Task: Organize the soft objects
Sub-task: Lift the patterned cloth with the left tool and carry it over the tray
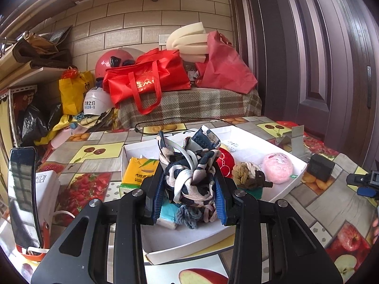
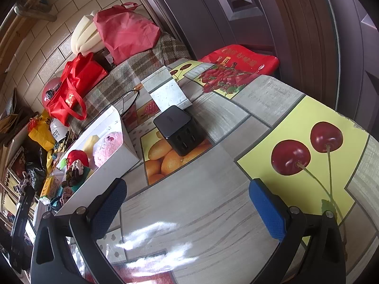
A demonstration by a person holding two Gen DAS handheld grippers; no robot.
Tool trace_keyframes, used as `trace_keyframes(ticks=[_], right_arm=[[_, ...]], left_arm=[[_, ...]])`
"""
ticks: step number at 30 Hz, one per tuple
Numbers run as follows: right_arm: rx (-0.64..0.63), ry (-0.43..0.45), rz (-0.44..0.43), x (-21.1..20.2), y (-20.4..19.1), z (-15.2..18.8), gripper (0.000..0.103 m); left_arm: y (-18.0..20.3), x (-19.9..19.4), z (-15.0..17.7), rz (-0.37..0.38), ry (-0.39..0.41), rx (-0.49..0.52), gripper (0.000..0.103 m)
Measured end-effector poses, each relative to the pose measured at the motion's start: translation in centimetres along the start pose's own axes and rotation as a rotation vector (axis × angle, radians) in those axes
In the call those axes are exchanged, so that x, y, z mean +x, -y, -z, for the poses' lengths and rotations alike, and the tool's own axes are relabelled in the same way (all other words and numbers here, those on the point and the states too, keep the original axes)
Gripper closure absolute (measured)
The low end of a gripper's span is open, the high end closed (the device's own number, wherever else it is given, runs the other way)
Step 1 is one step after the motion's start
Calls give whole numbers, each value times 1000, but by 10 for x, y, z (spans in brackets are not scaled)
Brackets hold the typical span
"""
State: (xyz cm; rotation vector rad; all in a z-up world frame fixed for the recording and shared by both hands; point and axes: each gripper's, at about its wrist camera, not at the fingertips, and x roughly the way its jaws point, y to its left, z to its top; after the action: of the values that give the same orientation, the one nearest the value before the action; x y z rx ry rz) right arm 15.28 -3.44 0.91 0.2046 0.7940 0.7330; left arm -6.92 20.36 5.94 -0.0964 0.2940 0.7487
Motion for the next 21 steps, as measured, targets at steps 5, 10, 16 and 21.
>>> trace_keyframes(ticks=[5, 10, 16, 21], right_arm=[[2, -5, -2, 0, 0, 1, 0], [1, -6, -2, 1, -1, 2, 0], [1, -7, -2, 2, -1, 3, 0], [1, -7, -2, 2, -1, 2, 0]], left_arm=[[-2, 12, -3, -14, -13, 0, 67], [-4, 19, -5, -21, -25, -13, 67], [-4, 32, -8, -43, -32, -11, 67], [-2, 48, -12, -73, -49, -3, 66]])
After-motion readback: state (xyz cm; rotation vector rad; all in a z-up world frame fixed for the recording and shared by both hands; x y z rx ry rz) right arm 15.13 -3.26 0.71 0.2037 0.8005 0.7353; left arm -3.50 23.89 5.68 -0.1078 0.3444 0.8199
